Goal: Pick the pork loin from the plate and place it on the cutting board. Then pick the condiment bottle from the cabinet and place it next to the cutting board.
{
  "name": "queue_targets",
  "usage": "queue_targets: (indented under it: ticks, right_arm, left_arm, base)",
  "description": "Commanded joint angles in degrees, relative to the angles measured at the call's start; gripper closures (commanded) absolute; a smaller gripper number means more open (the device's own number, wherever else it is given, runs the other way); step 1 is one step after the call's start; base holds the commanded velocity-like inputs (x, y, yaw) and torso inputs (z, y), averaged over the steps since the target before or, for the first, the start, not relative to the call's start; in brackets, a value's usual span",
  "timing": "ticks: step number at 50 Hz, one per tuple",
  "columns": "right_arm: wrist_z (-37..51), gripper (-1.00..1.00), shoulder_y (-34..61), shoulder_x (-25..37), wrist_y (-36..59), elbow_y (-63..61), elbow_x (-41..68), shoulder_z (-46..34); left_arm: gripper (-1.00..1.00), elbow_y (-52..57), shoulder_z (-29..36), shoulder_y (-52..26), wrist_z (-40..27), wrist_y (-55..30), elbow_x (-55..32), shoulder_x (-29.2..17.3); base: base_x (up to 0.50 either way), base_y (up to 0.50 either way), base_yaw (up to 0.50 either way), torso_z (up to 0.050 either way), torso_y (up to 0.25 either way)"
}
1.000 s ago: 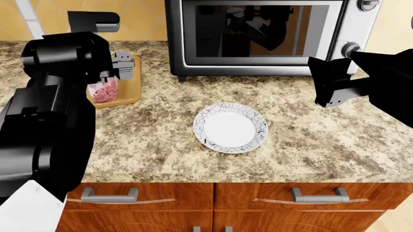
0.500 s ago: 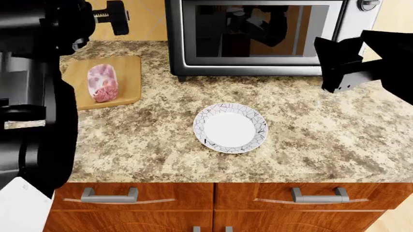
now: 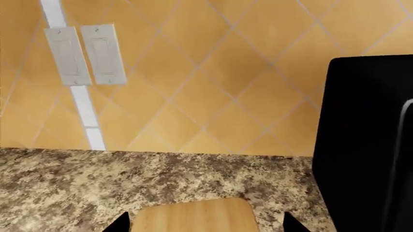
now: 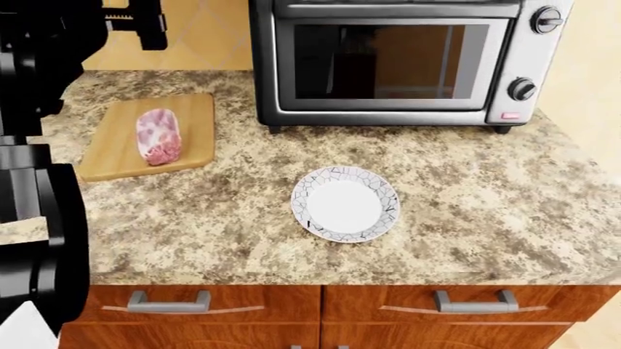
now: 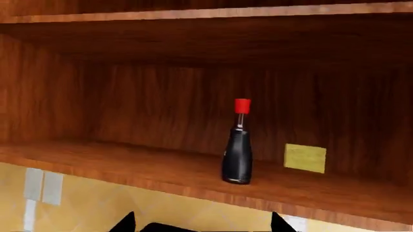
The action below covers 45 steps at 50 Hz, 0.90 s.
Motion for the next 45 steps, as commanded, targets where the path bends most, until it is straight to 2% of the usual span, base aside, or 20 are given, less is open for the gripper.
queue_targets:
  ticks: [1,2,7,18,20,24,28,36,45]
  right_arm:
    - [-35.9,-1.00,13.7,-21.1,-9.9,24.7,-67.3,16.5]
    - [-35.2,-1.00,13.7,-21.4,-10.7,25.6,-70.8,17.2]
    - [-30.8,-1.00,13.7,-21.7,-14.2,30.3,-68.2,17.5]
    - [-20.6,-1.00,13.7,-21.6,-18.8,38.0,-60.3,18.2]
    - [-20.6,-1.00,13.7,-21.6,-18.8,38.0,-60.3,18.2]
    - [-20.6,-1.00,13.7,-21.6,-18.8,38.0,-60.3,18.2]
    - [-20.6,-1.00,13.7,-21.6,-18.8,38.0,-60.3,18.2]
    - [-20.6,-1.00,13.7,-21.6,-18.8,38.0,-60.3,18.2]
    - [-20.6,-1.00,13.7,-21.6,-18.8,38.0,-60.3,18.2]
  left_arm:
    - [-1.00,-1.0,3.3,0.5,3.4,4.1,0.4,-2.0]
    - [-1.00,-1.6,3.8,0.4,3.7,5.2,0.6,-2.2]
    - [-1.00,-5.6,5.7,-0.5,5.0,8.7,1.1,-2.3]
    - [-1.00,-22.8,13.9,-8.7,15.5,19.5,2.8,-2.4]
    - [-1.00,-28.0,15.2,-10.9,17.3,23.6,3.3,-2.0]
    - [-1.00,-45.2,17.0,-17.2,18.3,35.1,4.4,0.0]
    - [-1.00,-45.6,18.4,-17.1,19.9,36.3,4.9,-0.2]
    - [-1.00,-45.6,23.9,-15.9,24.4,38.2,6.3,-0.8]
    - [-1.00,-45.6,27.3,-14.3,24.4,38.3,4.6,-2.7]
  base:
    - [0.00,0.00,0.00,0.049,0.145]
    - [0.00,0.00,0.00,0.050,0.146]
    - [0.00,0.00,0.00,0.049,0.146]
    - [0.00,0.00,0.00,0.049,0.146]
    - [0.00,0.00,0.00,0.049,0.146]
    - [0.00,0.00,0.00,0.050,0.146]
    - [0.00,0.00,0.00,0.050,0.146]
    - [0.00,0.00,0.00,0.000,0.000]
    - [0.00,0.00,0.00,0.000,0.000]
